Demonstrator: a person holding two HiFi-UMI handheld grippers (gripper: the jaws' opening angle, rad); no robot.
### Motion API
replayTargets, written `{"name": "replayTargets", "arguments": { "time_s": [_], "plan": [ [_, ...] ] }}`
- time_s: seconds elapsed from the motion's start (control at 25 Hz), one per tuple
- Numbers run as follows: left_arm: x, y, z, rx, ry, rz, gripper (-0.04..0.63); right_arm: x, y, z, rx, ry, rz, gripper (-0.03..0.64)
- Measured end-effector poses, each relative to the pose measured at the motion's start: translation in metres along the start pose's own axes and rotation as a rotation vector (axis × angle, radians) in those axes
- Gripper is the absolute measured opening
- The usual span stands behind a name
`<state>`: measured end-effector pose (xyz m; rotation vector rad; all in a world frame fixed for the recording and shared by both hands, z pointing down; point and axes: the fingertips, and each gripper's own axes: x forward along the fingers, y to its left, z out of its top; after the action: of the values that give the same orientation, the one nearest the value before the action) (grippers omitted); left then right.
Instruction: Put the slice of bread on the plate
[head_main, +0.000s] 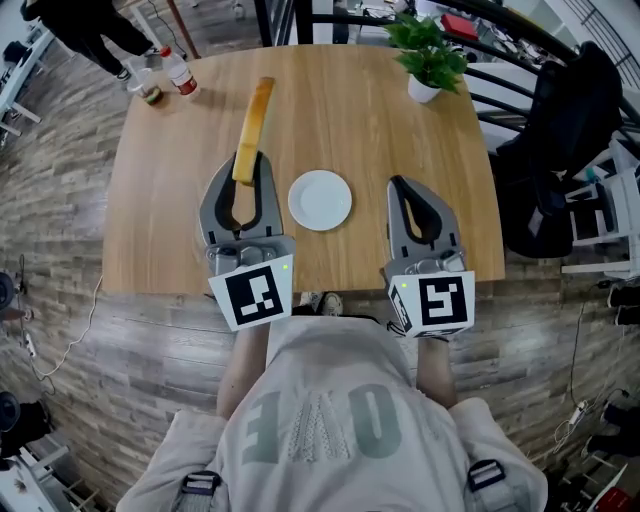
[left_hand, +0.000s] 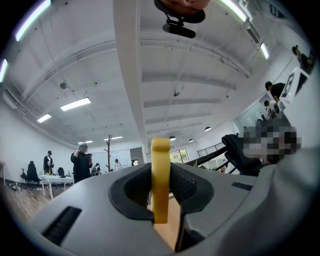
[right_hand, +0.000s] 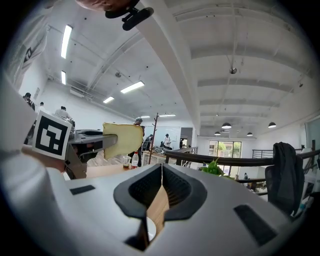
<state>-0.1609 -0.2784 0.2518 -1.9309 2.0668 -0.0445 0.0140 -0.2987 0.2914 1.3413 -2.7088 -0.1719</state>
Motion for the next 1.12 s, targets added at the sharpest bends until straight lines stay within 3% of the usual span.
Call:
{"name": "replayTargets", "arguments": {
  "time_s": [0.32, 0.6, 0.88, 1.12],
  "plan": [
    [0.026, -0.037, -0.058, 0.353, 0.132, -0.116, 0.087, -0.001, -0.012, -0.01, -0.043, 0.057, -0.059, 0.02],
    [0.034, -0.081, -0.145, 0.574, 0.259, -0.272, 0.088, -0.014, -0.021, -0.027, -0.046, 0.134, -0.132, 0.02],
    [0.018, -0.108, -0.215, 0.682, 0.37, -0.392, 0.089, -0.023, -0.013, -0.043, -0.044, 0.194, -0.133, 0.02],
    [0.016, -0.127, -0.248, 0.817, 0.404, -0.455, 0.089, -0.024, -0.016, -0.045, -0.141, 0.227, -0.147, 0.02]
  ]
}}
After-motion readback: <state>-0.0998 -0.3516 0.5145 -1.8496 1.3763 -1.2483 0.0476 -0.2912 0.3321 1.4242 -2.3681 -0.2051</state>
